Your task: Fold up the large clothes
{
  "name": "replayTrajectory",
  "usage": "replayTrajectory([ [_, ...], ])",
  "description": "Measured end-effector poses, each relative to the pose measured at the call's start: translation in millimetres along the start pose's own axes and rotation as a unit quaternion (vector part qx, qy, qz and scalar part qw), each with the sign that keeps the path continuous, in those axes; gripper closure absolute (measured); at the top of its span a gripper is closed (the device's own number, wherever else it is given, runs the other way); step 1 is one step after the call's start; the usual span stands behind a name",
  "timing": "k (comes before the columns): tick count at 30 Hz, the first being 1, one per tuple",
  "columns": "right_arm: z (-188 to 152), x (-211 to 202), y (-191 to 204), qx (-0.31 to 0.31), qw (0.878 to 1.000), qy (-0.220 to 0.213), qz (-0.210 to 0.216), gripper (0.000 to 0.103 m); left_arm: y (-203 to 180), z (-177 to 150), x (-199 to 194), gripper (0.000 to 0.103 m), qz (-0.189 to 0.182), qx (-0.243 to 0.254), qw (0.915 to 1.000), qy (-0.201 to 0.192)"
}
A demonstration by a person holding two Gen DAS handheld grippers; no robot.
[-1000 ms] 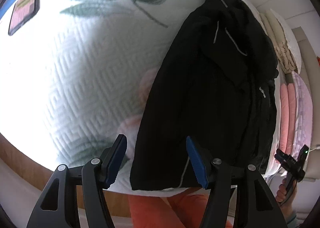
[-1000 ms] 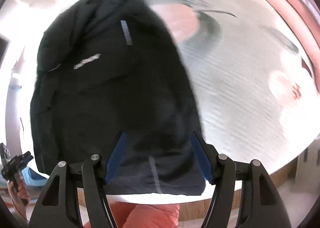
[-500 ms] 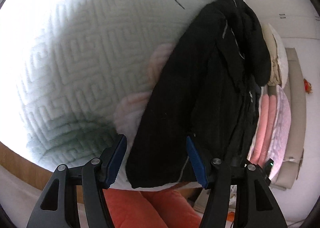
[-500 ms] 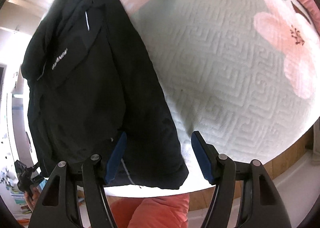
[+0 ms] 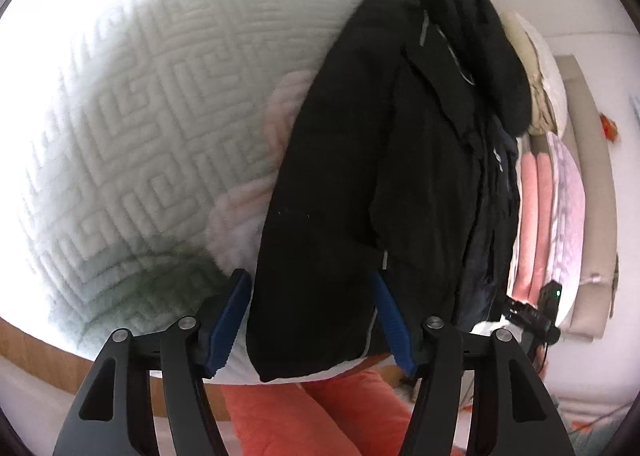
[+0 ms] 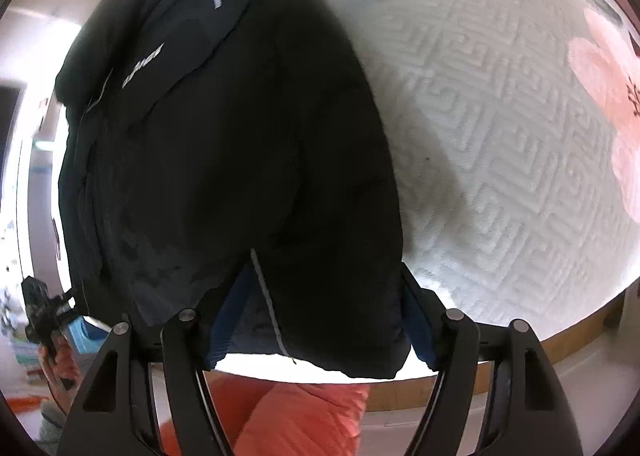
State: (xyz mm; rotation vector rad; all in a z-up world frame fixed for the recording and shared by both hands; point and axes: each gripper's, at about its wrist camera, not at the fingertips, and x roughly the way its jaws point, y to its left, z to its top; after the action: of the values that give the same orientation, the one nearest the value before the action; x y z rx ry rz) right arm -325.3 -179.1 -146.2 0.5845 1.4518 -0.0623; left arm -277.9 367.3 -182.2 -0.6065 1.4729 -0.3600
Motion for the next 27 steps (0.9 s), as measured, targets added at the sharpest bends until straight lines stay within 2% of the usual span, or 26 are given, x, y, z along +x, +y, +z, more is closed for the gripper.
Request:
replayTrajectory([
  [1,-1,0,2,-0.006,1.000,0.001,-0.007,0.030,-2,0,1,0.043,0.003,0.003,1.0000,0.000],
  [2,-1,1,2,-0.015,1.000,0.002,-0.027,0.038,0,0,-1,0.053,0.012,0.004,0.9999,0.001],
  [3,-1,1,1,-0.018,0.999,0.001,-0.038,0.041,3,1,-3,0.054,0.016,0.001,0.9999,0.002],
  [6,3,-1,-4,-0.003,1.000,-0.003,-0.029,0.041,3,3,-10,0.054,0.020,0.002,0.9998,-0.006],
  [9,5,5,0,-0.017,0.999,0.003,-0.034,0.036,6,6,-3,0.053,0.029,0.004,0.9996,0.006],
  [10,5,7,4,-0.022,0.999,0.002,-0.039,0.036,8,7,-2,0.051,0.030,0.000,0.9995,0.004],
  [11,5,8,6,-0.026,0.999,0.001,-0.044,0.036,10,7,-3,0.043,0.023,-0.009,0.9997,0.002],
  [13,5,8,9,-0.033,0.998,0.002,-0.053,0.042,8,6,-3,0.041,0.018,-0.026,0.9995,-0.004],
  [14,5,6,11,-0.037,0.998,-0.001,-0.058,0.054,6,6,-3,0.041,0.023,-0.027,0.9994,-0.005],
  [15,5,6,14,-0.039,0.997,-0.002,-0.061,0.059,3,4,-3,0.046,0.032,-0.023,0.9992,-0.008],
  [16,5,4,16,-0.042,0.997,-0.002,-0.064,0.066,-3,3,-2,0.056,0.046,-0.015,0.9988,-0.009],
  [17,7,3,20,-0.044,0.997,-0.002,-0.066,0.074,-7,2,-1,0.077,0.055,-0.006,0.9985,-0.007],
  [18,8,0,23,-0.046,0.997,-0.003,-0.063,0.078,-16,1,0,0.088,0.074,0.010,0.9972,-0.004],
  [21,15,-8,33,-0.053,0.996,-0.001,-0.076,0.083,-42,3,-7,0.094,0.118,0.043,0.9918,-0.021],
  [22,17,-12,37,-0.059,0.995,-0.005,-0.082,0.086,-49,4,-11,0.095,0.119,0.046,0.9915,-0.028],
  [24,22,-23,46,-0.061,0.995,-0.012,-0.083,0.089,-61,13,-32,0.095,0.083,0.031,0.9945,-0.055],
  [27,36,-51,54,-0.057,0.996,-0.028,-0.058,0.091,-77,33,-62,0.095,0.036,0.015,0.9953,-0.088],
])
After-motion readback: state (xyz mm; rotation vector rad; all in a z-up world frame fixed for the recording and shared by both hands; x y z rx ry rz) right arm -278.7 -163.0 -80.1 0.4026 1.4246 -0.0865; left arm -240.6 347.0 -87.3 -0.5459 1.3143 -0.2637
